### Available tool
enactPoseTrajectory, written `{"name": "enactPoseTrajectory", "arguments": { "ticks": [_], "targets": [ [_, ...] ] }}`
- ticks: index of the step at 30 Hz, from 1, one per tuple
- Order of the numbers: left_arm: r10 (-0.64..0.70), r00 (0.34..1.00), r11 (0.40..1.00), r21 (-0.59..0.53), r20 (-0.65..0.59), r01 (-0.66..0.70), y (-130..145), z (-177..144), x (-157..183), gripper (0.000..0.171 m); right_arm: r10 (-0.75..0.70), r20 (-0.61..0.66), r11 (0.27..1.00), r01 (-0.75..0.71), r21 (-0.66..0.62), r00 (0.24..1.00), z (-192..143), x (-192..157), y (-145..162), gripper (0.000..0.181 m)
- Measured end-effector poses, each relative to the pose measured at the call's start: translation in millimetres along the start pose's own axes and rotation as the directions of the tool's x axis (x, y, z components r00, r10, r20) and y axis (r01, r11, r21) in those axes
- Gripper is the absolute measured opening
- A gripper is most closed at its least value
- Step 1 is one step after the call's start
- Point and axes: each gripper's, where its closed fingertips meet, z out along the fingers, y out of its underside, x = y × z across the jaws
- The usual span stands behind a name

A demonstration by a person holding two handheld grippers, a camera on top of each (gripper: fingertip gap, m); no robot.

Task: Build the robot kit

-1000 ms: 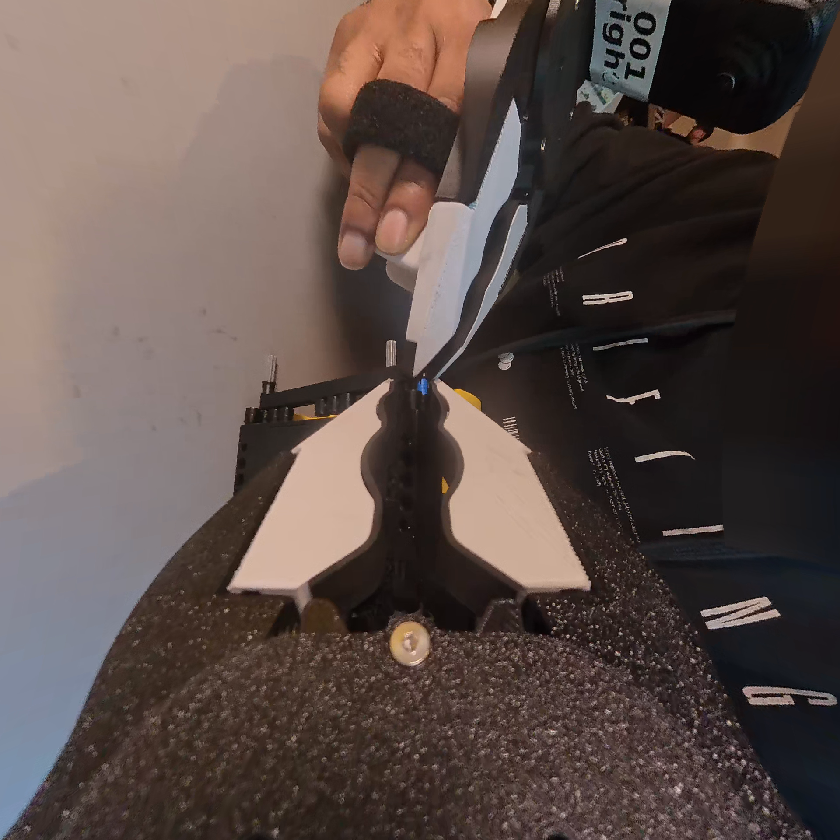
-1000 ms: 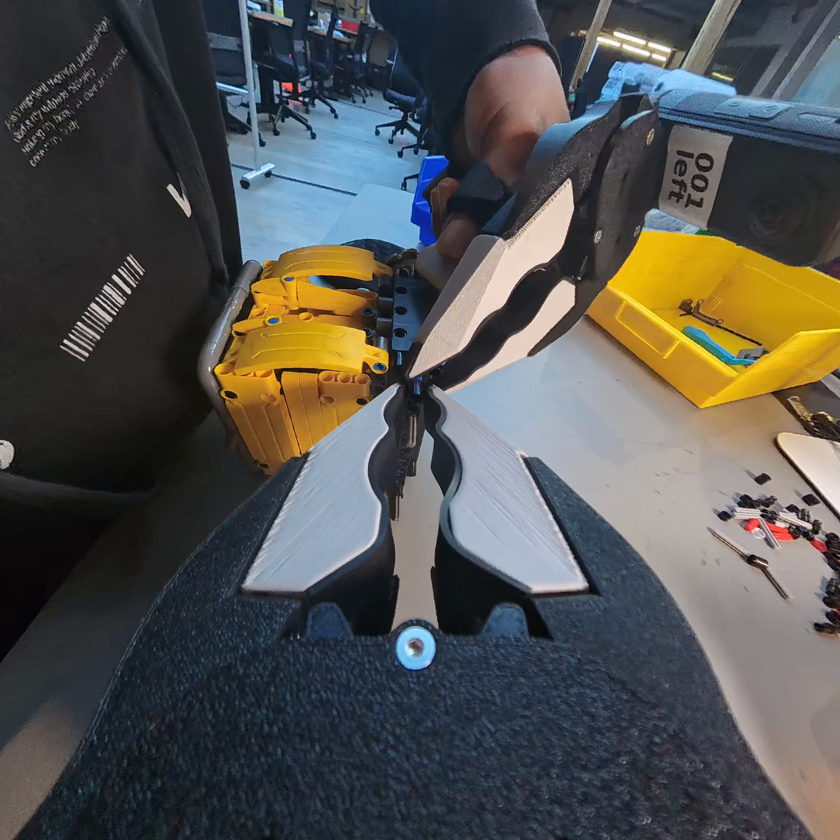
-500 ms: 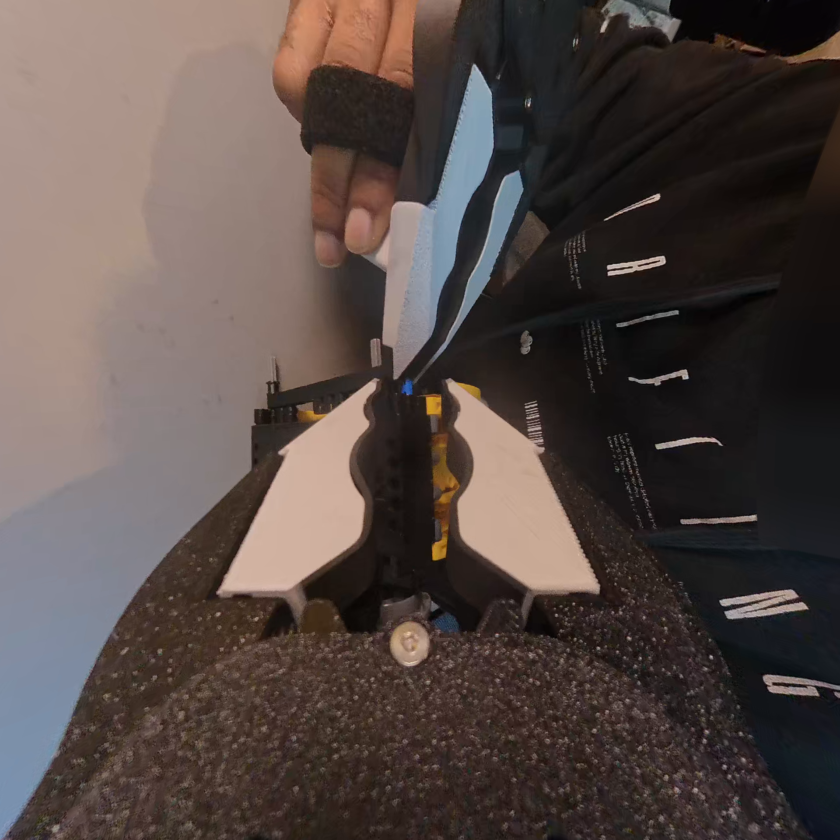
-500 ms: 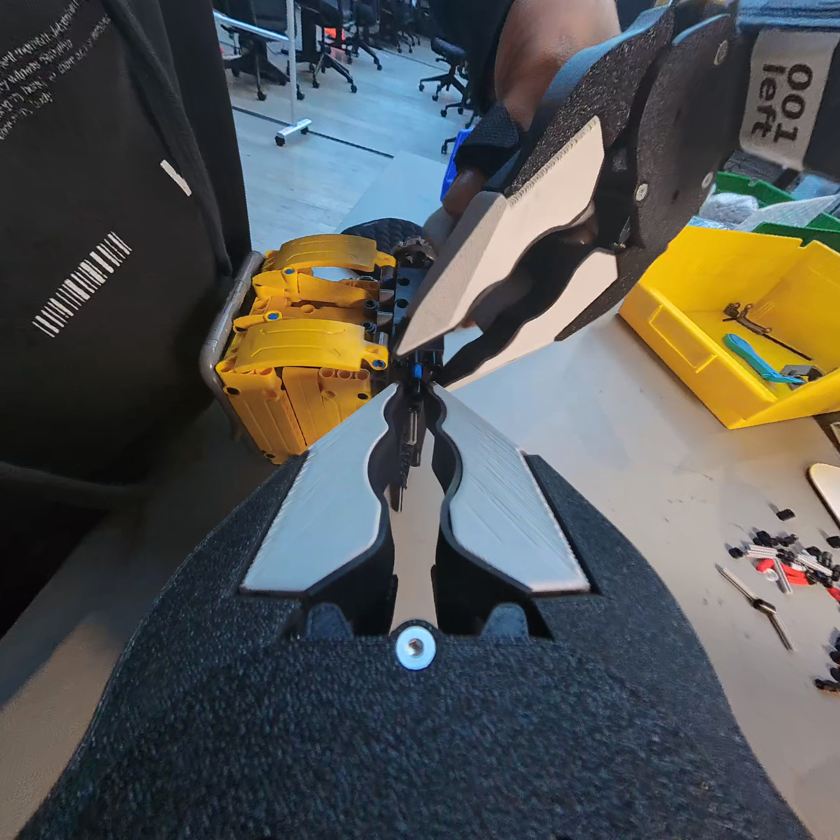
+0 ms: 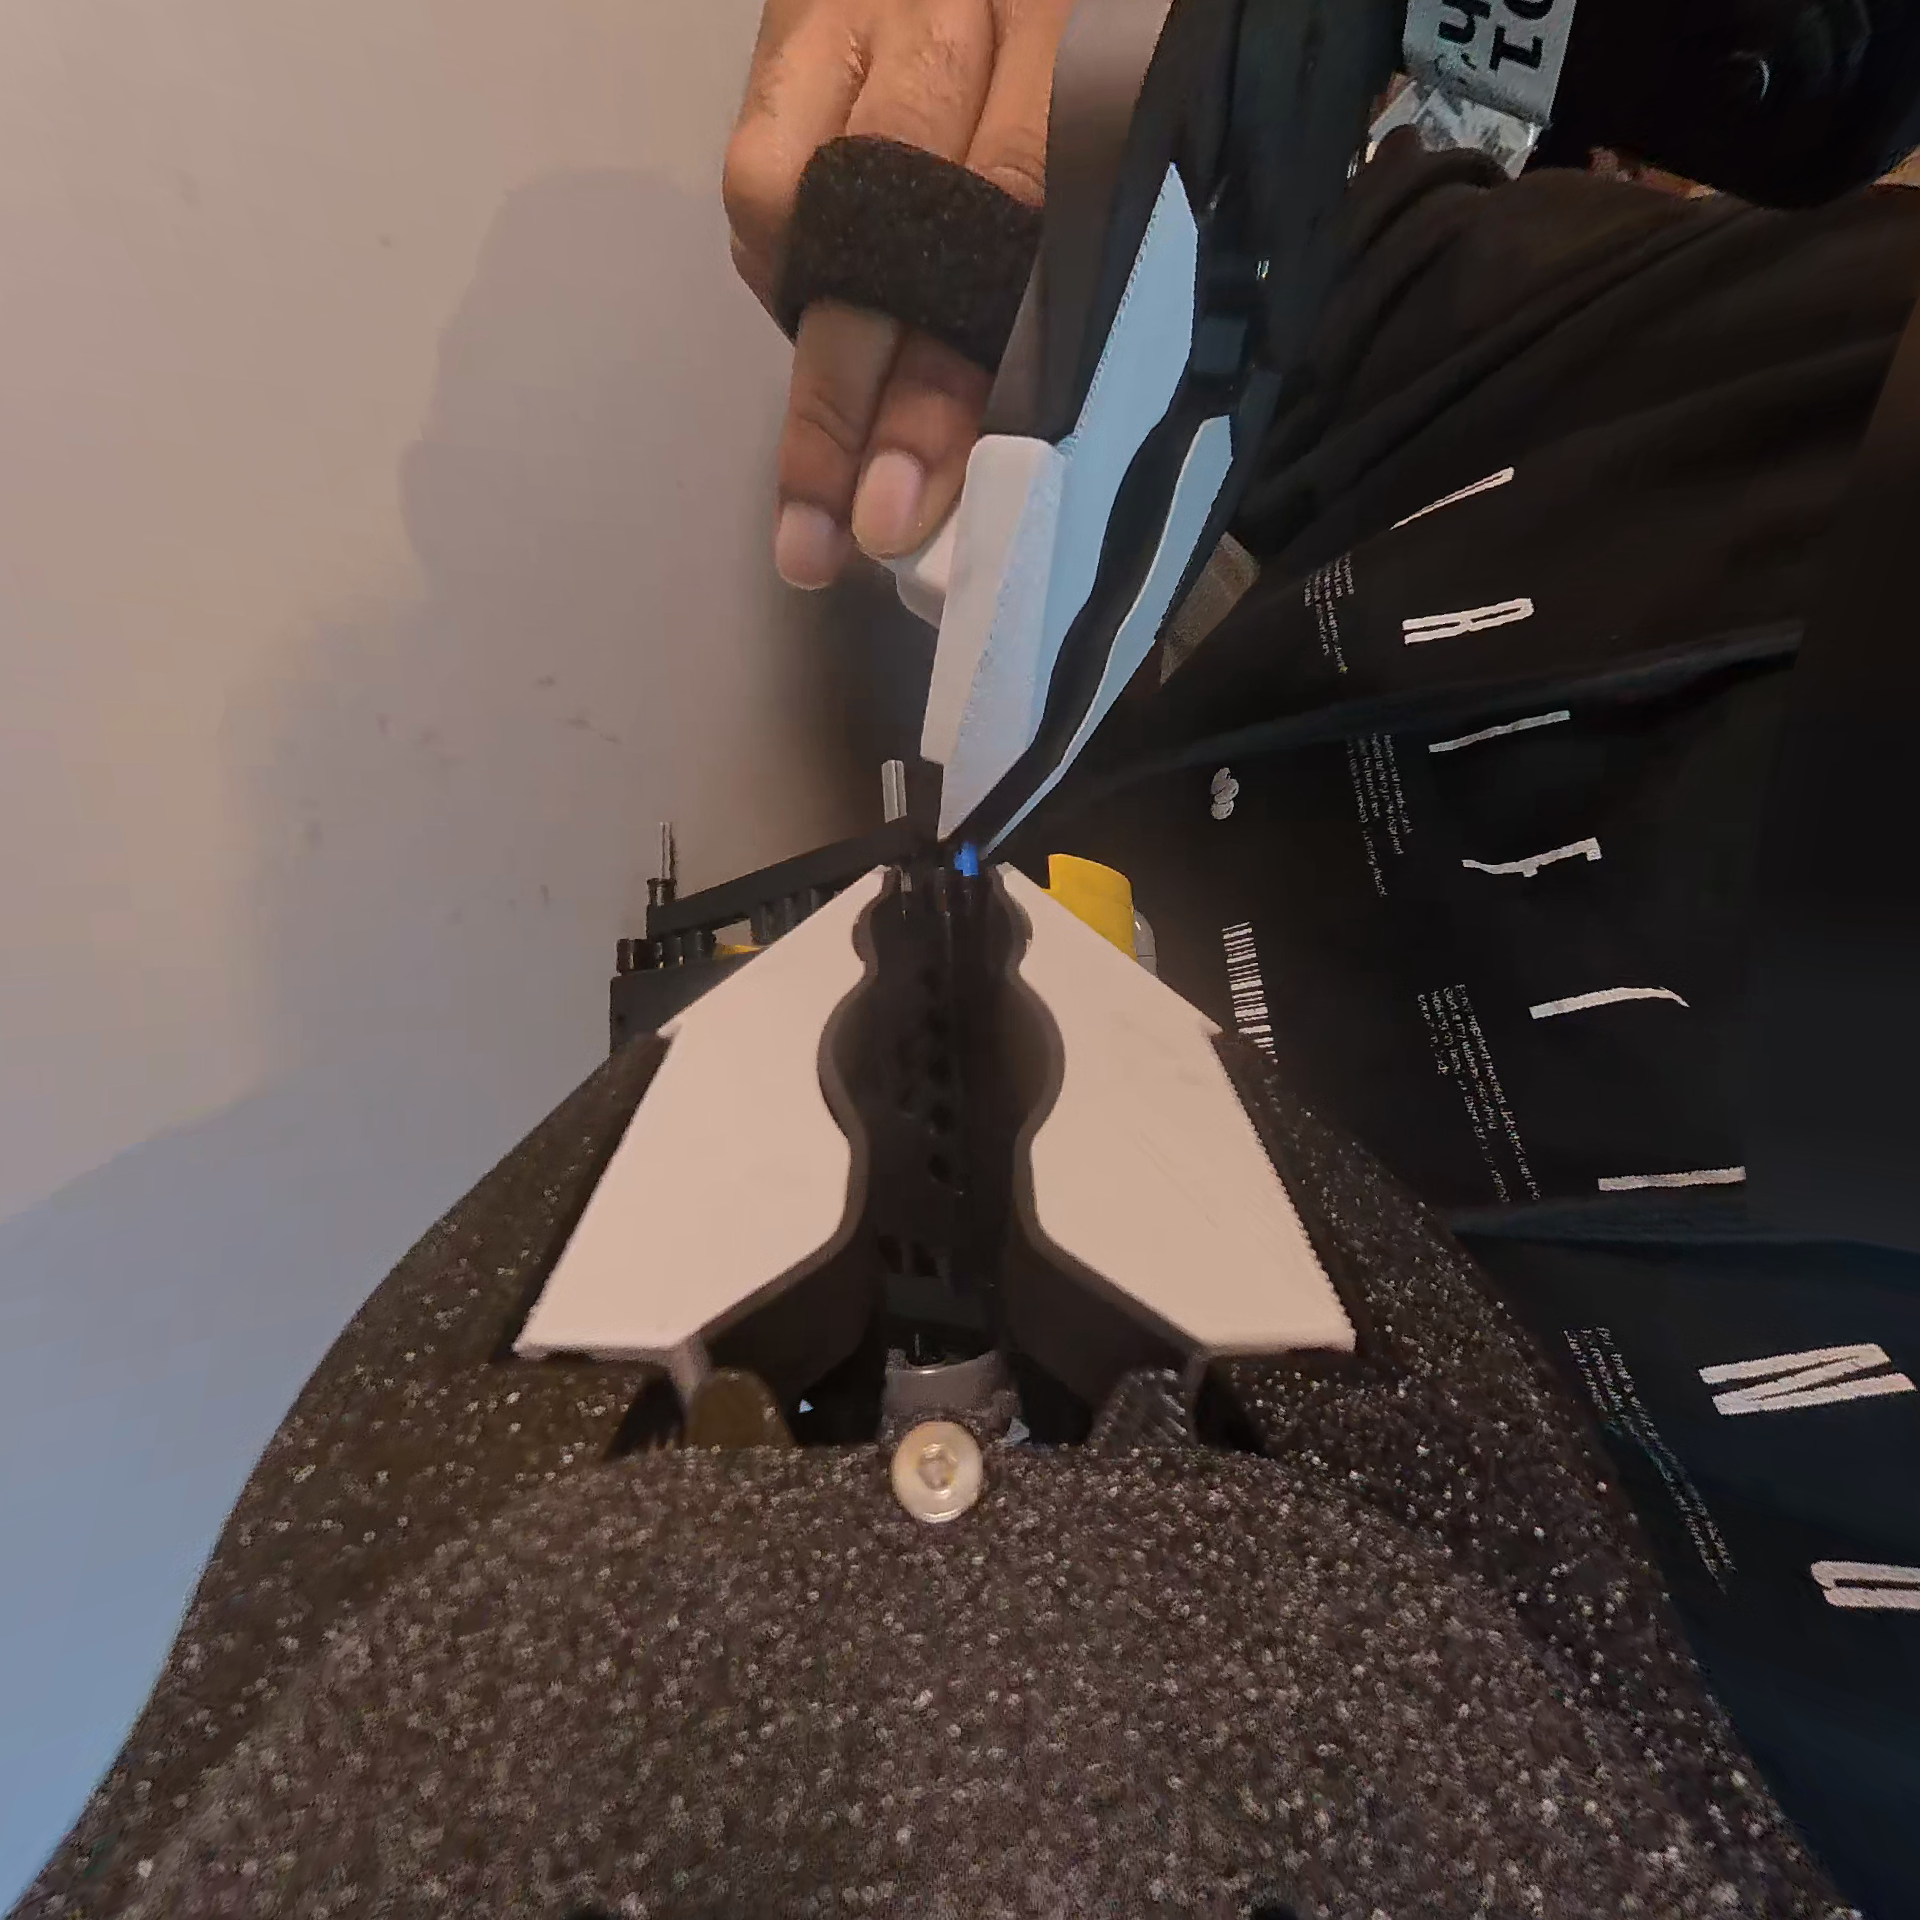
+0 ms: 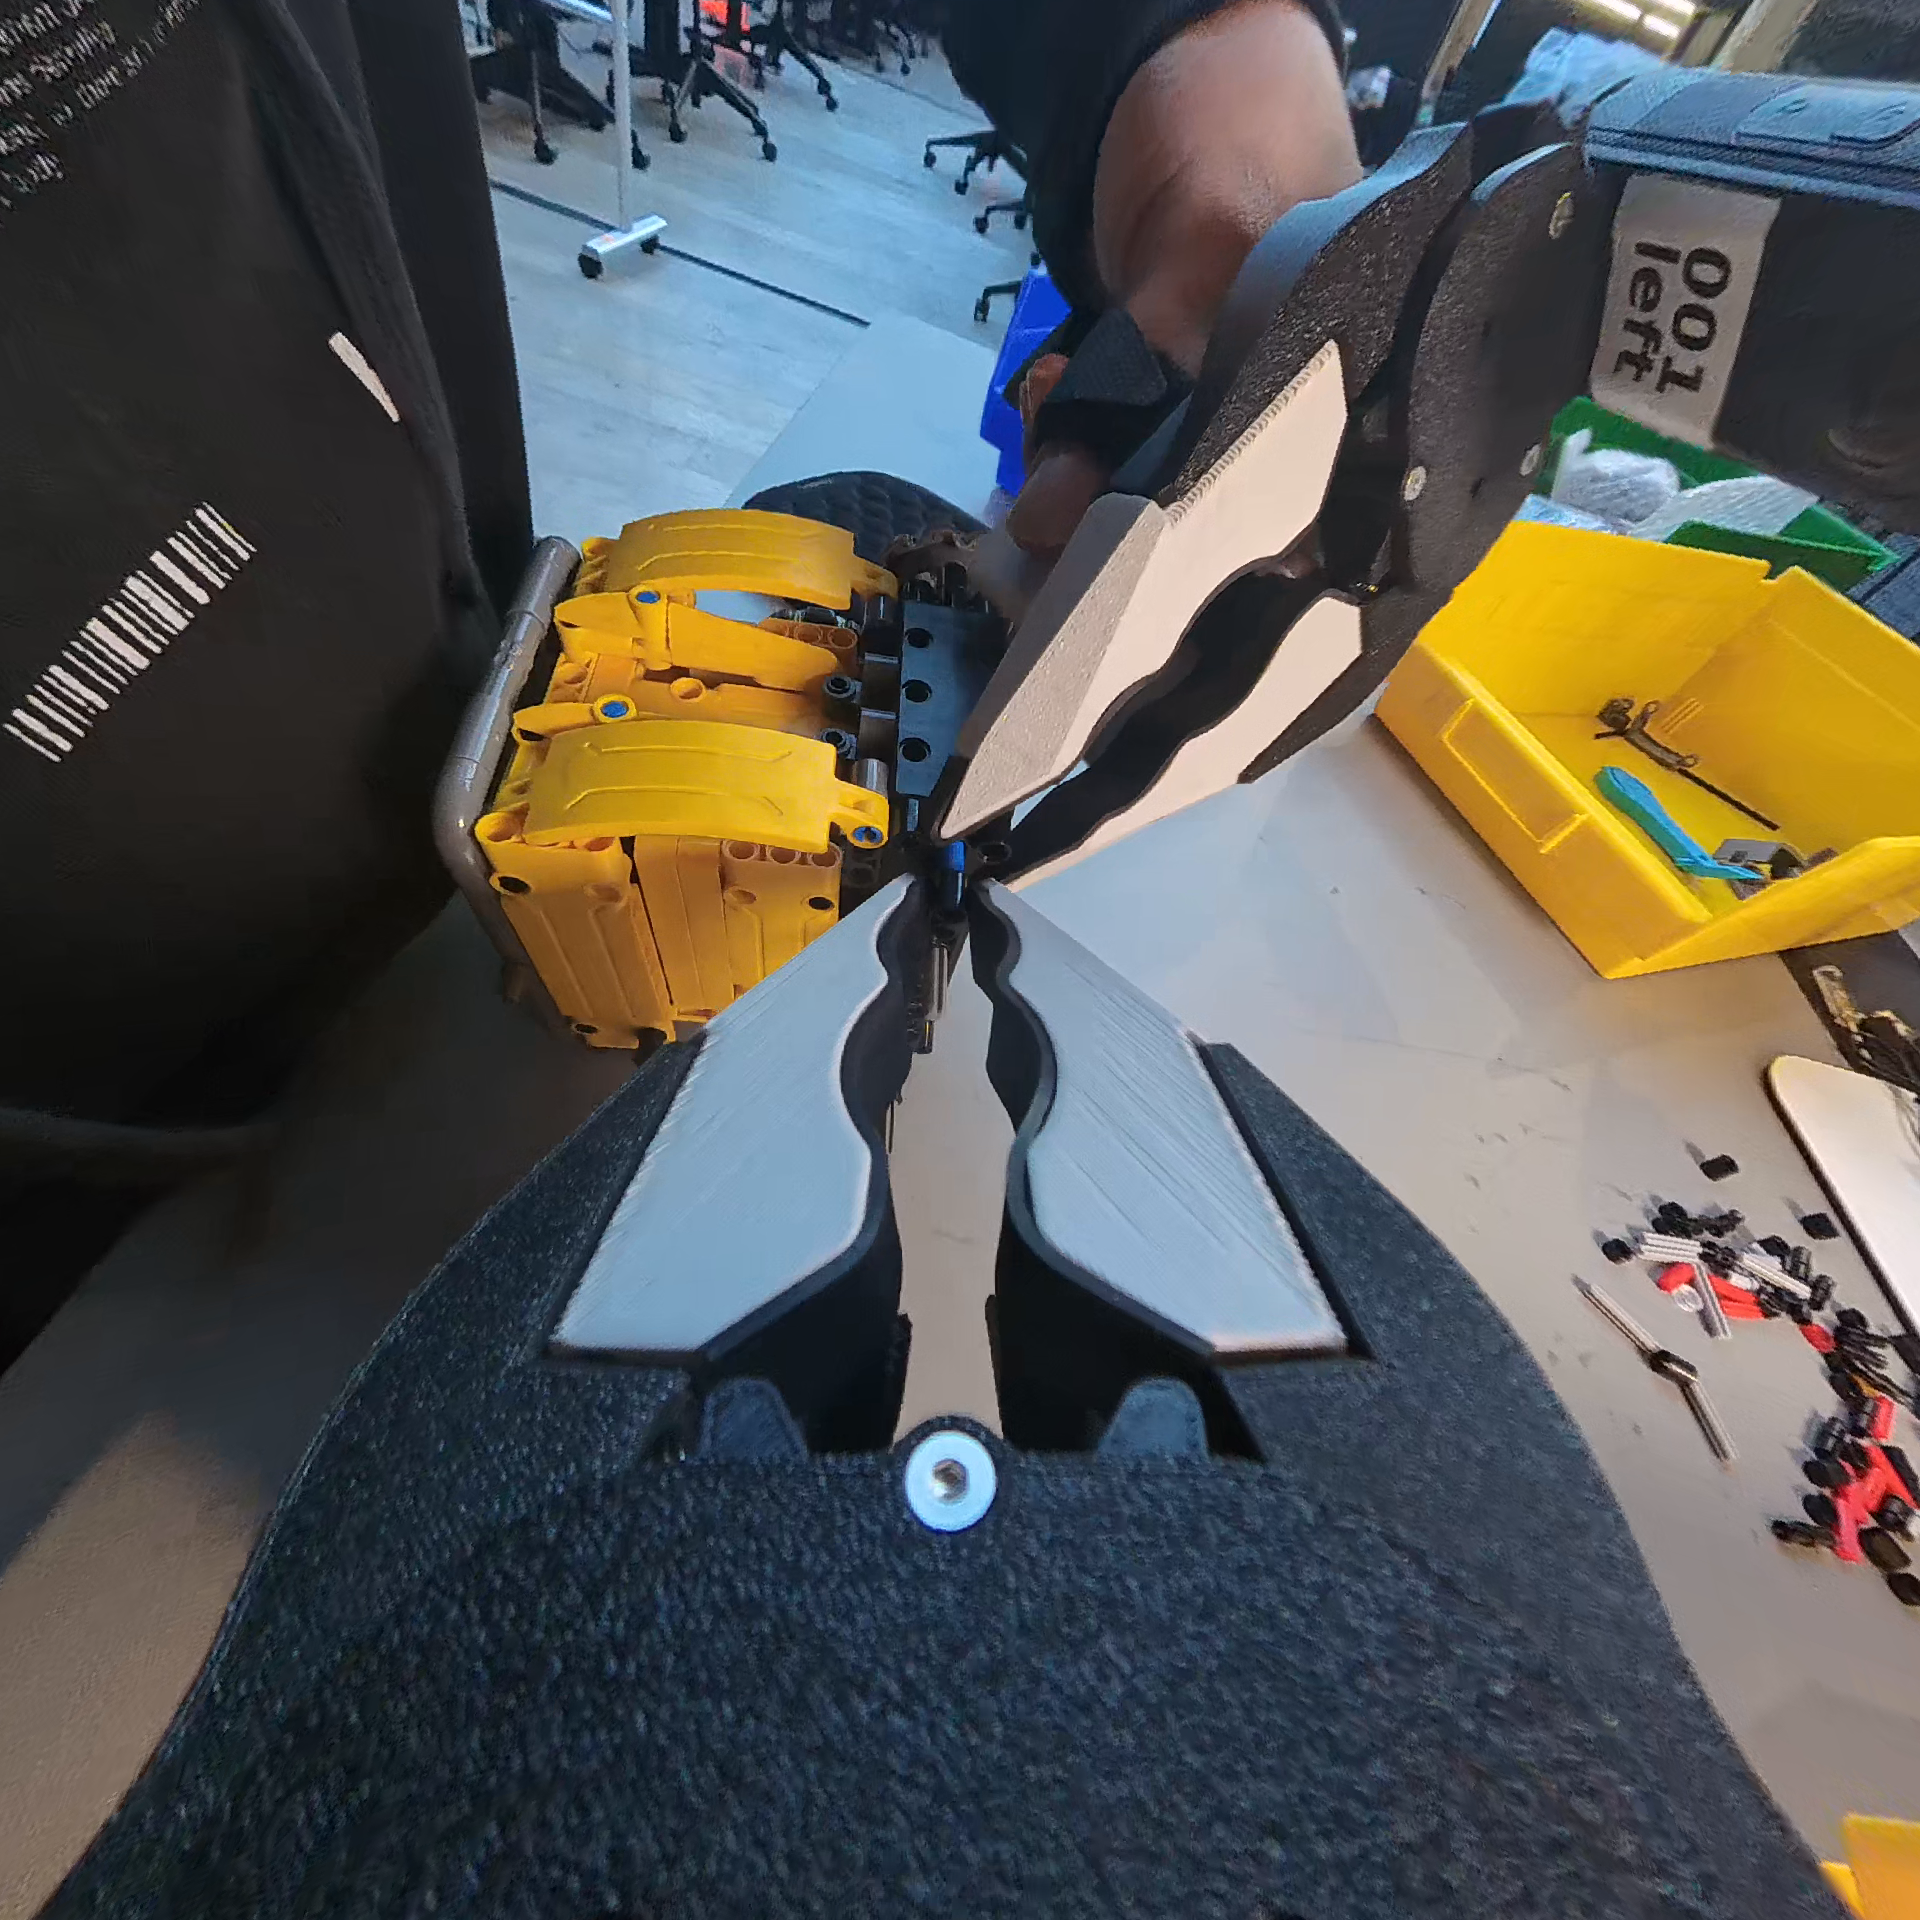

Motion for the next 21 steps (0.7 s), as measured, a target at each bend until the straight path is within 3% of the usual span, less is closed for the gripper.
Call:
{"name": "enactPoseTrajectory", "arguments": {
  "ticks": [10, 14, 15, 17, 21],
  "targets": [
    [0.069, 0.998, 0.995, 0.071, 0.011, -0.070, 6.2, -4.5, -2.0, 0.009, 0.037, 0.046, 0.999, -0.035, -0.031, 0.998, 14.2, 2.0, -3.7, 0.005],
    [0.175, 0.981, 0.982, 0.058, 0.086, -0.180, 1.1, -11.2, -1.2, 0.010, 0.112, 0.038, 0.993, -0.113, 0.021, 0.993, 11.8, 10.4, -5.5, 0.005],
    [0.194, 0.978, 0.977, 0.069, 0.077, -0.200, 0.0, -13.5, 4.5, 0.013, 0.128, 0.048, 0.990, -0.130, 0.047, 0.991, 9.2, 11.3, -10.4, 0.005],
    [0.235, 0.964, 0.967, 0.068, 0.128, -0.245, 1.9, -21.6, 6.9, 0.037, 0.119, 0.037, 0.992, -0.120, 0.033, 0.992, 5.9, 15.0, -9.7, 0.006],
    [0.326, 0.900, 0.939, 0.013, 0.289, -0.344, 17.2, -35.5, -4.1, 0.049, 0.154, 0.042, 0.987, -0.155, 0.040, 0.987, 3.8, 16.5, -7.1, 0.006]
  ]
}}
